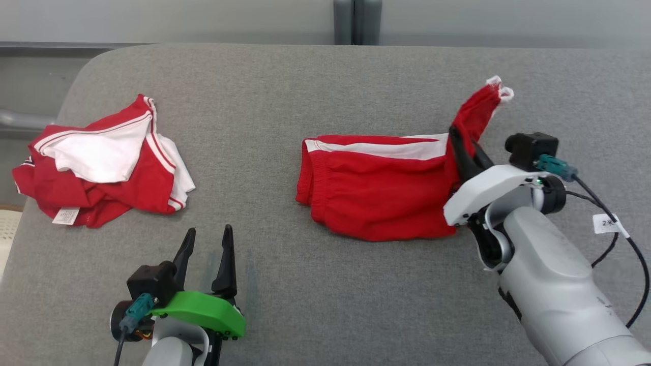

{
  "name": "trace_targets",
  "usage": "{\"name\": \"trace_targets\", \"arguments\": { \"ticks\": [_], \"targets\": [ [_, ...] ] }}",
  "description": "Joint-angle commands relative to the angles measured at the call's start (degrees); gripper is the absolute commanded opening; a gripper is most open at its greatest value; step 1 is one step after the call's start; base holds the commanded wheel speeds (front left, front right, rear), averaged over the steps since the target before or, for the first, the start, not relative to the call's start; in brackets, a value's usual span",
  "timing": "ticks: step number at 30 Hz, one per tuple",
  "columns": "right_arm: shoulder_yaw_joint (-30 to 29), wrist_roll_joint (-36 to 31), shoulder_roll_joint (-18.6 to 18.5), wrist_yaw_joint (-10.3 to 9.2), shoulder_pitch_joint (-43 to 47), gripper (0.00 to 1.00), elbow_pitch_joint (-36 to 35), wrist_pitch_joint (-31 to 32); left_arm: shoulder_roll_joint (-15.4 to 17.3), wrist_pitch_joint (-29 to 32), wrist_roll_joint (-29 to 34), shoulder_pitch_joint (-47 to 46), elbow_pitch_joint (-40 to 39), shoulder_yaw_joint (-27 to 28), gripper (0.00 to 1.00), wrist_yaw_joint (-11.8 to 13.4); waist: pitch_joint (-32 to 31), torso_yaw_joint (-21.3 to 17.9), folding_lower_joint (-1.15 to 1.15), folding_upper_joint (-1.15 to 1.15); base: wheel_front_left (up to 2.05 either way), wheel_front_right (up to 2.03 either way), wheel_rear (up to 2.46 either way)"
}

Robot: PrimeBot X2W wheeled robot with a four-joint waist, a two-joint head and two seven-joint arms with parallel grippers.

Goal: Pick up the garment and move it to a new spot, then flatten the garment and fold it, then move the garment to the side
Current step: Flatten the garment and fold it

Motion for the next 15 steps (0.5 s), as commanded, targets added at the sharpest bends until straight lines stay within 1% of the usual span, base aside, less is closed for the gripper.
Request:
{"name": "trace_targets", "arguments": {
  "ticks": [1,8,12,15],
  "targets": [
    [1.58,0.34,0.35,-0.04,-0.22,0.0,-0.99,-0.15,0.2,-0.01,-0.4,0.36,-0.16,-0.25,1.0,0.34,0.48,1.66,0.0,0.0,0.0,0.0,0.0],
    [8.35,3.11,1.97,-0.04,-1.02,0.0,-2.34,0.47,0.19,-0.01,-1.25,0.39,-0.26,-1.79,1.0,0.93,1.37,6.2,0.0,0.0,0.0,0.0,0.0],
    [11.09,3.84,2.63,-0.03,-1.69,0.0,-1.36,0.61,0.19,-0.01,-1.69,0.4,-0.48,-2.53,1.0,1.25,2.11,8.91,0.0,0.0,0.0,0.0,0.0],
    [12.68,4.18,3.22,-0.03,-2.4,0.0,-0.45,0.5,0.18,-0.01,-1.97,0.31,-0.74,-2.81,1.0,1.32,2.51,10.09,0.0,0.0,0.0,0.0,0.0]
  ]
}}
